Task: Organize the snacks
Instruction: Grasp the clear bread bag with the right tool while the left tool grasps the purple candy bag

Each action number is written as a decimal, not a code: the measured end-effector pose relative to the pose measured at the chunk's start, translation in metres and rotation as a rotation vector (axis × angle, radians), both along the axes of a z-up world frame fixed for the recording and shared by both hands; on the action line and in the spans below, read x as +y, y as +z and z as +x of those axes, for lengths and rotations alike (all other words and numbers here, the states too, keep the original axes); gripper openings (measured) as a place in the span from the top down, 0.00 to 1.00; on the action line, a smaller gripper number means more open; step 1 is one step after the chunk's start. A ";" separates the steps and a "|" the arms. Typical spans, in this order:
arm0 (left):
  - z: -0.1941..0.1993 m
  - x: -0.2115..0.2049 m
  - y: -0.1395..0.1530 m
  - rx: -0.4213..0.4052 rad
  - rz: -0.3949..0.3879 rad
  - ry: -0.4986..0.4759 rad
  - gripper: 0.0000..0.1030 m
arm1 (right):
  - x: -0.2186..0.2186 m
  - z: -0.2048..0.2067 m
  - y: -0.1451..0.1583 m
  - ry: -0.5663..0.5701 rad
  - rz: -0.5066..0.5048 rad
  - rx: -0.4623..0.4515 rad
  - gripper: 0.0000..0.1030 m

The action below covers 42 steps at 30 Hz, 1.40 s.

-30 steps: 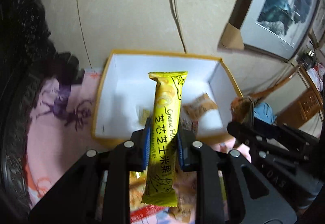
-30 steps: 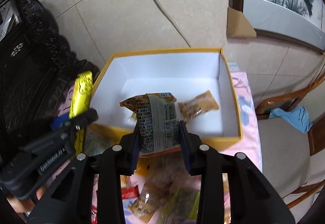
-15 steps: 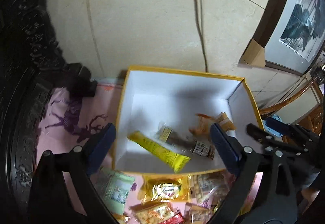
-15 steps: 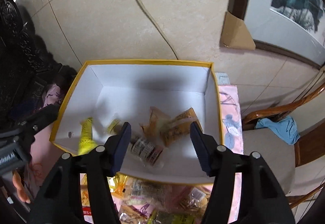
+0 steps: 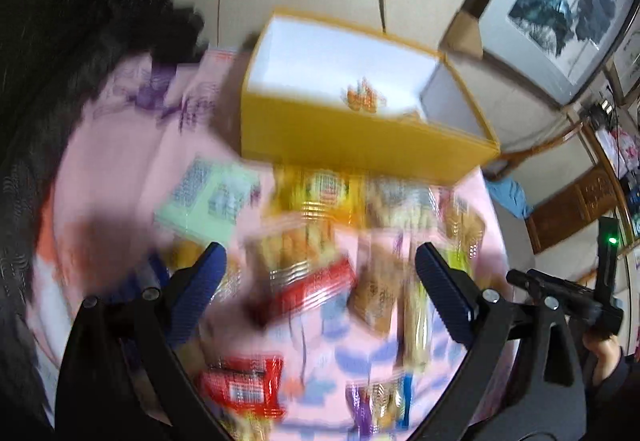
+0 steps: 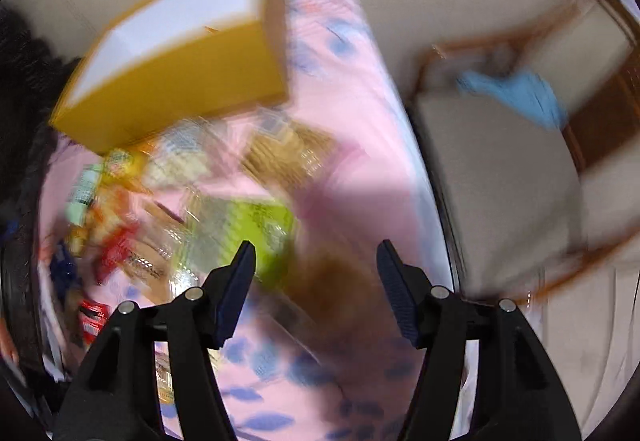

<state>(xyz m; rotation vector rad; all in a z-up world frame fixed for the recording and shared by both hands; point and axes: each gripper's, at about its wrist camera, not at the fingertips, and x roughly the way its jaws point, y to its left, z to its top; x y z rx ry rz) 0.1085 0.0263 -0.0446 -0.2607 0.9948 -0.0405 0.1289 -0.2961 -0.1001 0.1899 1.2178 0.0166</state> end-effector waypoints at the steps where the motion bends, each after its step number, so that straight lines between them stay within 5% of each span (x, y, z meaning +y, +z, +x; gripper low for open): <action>1: -0.009 -0.002 -0.007 0.020 -0.003 -0.007 0.06 | -0.009 -0.013 -0.010 -0.082 0.010 0.008 0.38; 5: -0.035 -0.008 -0.022 0.066 0.015 -0.044 0.06 | -0.013 -0.038 -0.026 -0.256 0.119 0.012 0.38; 15: -0.055 -0.005 -0.008 0.024 0.046 -0.059 0.06 | 0.006 -0.018 -0.052 -0.313 0.131 0.002 0.38; 23: -0.061 -0.017 -0.018 0.061 0.041 -0.112 0.06 | 0.027 -0.010 -0.061 -0.175 0.048 -0.033 0.49; 33: -0.074 -0.088 -0.074 0.185 0.097 -0.361 0.06 | 0.045 -0.063 -0.039 0.012 0.044 -0.044 0.50; 42: -0.072 -0.112 -0.122 0.275 0.120 -0.374 0.06 | 0.044 -0.076 -0.041 0.000 0.061 -0.037 0.50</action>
